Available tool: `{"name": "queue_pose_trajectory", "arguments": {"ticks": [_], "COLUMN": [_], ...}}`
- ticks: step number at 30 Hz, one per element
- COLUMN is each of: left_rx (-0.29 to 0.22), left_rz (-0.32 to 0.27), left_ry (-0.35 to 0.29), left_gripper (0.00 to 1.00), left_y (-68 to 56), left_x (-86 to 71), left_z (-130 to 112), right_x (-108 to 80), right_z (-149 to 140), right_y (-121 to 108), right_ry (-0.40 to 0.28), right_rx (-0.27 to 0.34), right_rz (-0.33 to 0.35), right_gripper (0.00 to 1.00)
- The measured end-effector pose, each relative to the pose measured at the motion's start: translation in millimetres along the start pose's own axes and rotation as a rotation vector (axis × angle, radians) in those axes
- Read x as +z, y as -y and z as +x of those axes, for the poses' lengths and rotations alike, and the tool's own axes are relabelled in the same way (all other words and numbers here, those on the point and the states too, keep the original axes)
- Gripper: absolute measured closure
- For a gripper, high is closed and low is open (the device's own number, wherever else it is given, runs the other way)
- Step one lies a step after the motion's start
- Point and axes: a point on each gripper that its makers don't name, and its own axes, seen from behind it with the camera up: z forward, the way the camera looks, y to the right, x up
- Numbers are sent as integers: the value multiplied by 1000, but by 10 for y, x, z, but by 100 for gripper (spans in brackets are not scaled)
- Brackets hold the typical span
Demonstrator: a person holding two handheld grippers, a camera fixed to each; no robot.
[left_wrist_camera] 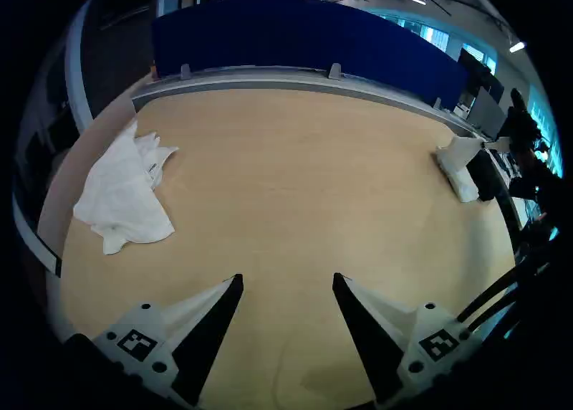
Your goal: Fold towel
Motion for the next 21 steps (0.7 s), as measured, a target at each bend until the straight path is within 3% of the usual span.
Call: {"name": "queue_pose_trajectory", "arguments": {"ticks": [8, 21], "left_rx": [7, 22], "left_rz": [-2, -4], "left_ry": [1, 7], "left_gripper": [7, 7], "left_y": [-26, -54], "left_x": [14, -14], "left_z": [15, 18], "right_x": [-26, 78], "right_z": [-498, -1041], "right_y": [-34, -101], "right_ry": [55, 161], "right_rx": [55, 110], "right_rz": [-30, -73], "right_gripper": [97, 97]}}
